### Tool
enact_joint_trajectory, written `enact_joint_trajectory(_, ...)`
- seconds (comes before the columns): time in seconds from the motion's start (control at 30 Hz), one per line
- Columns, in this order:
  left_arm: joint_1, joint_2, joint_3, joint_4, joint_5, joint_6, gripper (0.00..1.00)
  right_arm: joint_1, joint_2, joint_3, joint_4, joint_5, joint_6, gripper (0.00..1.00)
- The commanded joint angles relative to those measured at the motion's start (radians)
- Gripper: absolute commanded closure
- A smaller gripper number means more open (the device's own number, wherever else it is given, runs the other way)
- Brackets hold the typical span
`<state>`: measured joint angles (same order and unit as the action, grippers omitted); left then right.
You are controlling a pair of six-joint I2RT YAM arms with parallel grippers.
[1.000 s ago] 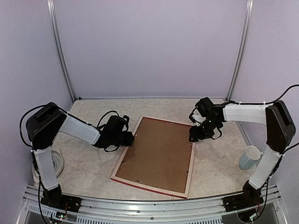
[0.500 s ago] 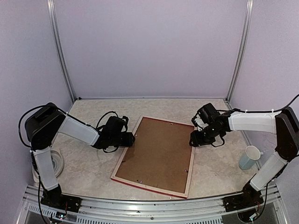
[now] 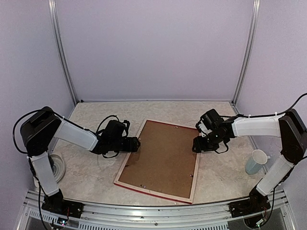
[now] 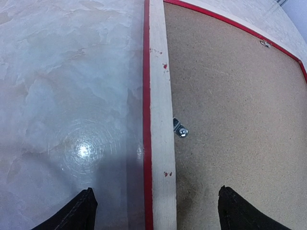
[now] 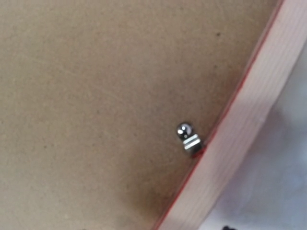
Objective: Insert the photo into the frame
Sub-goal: Rotate the photo frame at the center of the board.
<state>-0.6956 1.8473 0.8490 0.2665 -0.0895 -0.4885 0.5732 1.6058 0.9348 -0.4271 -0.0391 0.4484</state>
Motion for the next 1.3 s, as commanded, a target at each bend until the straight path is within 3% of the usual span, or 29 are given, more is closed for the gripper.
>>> enact_joint_trajectory(0.0,0.005,-0.039,-0.039,-0.061,0.015,-0.008,0.08,0.008,-0.006,0.022,0.010,0.027,-0.010,0.36)
enact_joint_trajectory(0.03,0.004,-0.056,-0.043,-0.059,0.015,-0.009,0.02,0.007,-0.001,0.034,0.006,0.030,-0.015,0.34)
enact_joint_trajectory(0.2,-0.008,-0.143,-0.091,-0.053,-0.013,-0.029,0.01,-0.025,0.028,0.097,-0.005,0.023,-0.045,0.26)
enact_joint_trajectory(0.23,-0.013,-0.166,-0.095,-0.060,-0.020,-0.037,0.01,-0.043,0.032,0.105,-0.001,0.011,-0.052,0.12)
enact_joint_trajectory(0.33,-0.044,-0.216,-0.094,-0.111,-0.053,-0.058,0.01,-0.088,0.045,0.129,0.010,-0.030,-0.072,0.01)
enact_joint_trajectory(0.57,-0.158,-0.395,-0.125,-0.304,-0.147,-0.164,0.01,-0.203,0.081,0.213,0.051,-0.066,-0.126,0.01)
enact_joint_trajectory(0.8,-0.238,-0.603,-0.247,-0.419,-0.121,-0.366,0.01,-0.303,0.131,0.247,0.162,-0.105,-0.130,0.01)
enact_joint_trajectory(1.0,-0.322,-0.762,-0.303,-0.498,-0.114,-0.497,0.01,-0.315,0.182,0.232,0.278,-0.130,-0.153,0.01)
enact_joint_trajectory(1.27,-0.452,-0.795,-0.328,-0.522,-0.073,-0.608,0.01,-0.389,0.244,0.248,0.361,-0.243,-0.097,0.01)
